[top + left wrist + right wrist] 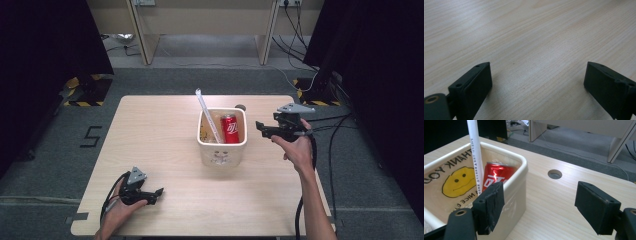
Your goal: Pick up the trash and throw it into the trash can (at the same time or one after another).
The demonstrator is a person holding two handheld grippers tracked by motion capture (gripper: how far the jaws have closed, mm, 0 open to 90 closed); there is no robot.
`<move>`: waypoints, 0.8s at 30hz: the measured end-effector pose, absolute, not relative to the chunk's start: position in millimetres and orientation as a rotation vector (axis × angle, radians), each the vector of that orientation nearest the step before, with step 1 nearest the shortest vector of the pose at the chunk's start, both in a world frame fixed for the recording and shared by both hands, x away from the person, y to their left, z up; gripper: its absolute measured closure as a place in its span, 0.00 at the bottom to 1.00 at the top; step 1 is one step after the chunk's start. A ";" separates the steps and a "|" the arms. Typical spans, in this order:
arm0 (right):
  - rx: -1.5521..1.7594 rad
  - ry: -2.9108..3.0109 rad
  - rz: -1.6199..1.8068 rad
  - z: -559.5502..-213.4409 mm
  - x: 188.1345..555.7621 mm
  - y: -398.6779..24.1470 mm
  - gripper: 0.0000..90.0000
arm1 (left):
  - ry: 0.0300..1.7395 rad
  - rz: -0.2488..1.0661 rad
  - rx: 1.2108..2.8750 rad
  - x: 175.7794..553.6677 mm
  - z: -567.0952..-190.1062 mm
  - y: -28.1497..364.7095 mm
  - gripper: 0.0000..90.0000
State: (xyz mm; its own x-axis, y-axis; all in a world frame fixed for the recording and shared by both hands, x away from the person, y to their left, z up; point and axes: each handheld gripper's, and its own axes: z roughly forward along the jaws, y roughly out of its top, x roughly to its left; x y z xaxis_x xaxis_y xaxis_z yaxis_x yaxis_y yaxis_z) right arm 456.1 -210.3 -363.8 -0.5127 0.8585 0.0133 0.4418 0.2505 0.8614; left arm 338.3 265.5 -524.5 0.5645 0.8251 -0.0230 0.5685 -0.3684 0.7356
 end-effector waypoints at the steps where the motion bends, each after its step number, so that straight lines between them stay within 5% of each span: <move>1: 1.183 2.063 1.185 -364.3 455.6 -211.1 0.26 | 1.112 0.459 2.082 338.3 -524.5 265.5 0.08; 24: 1.191 2.076 1.127 -386.2 435.9 -222.1 0.26 | 1.113 0.460 2.080 338.3 -524.6 265.4 0.08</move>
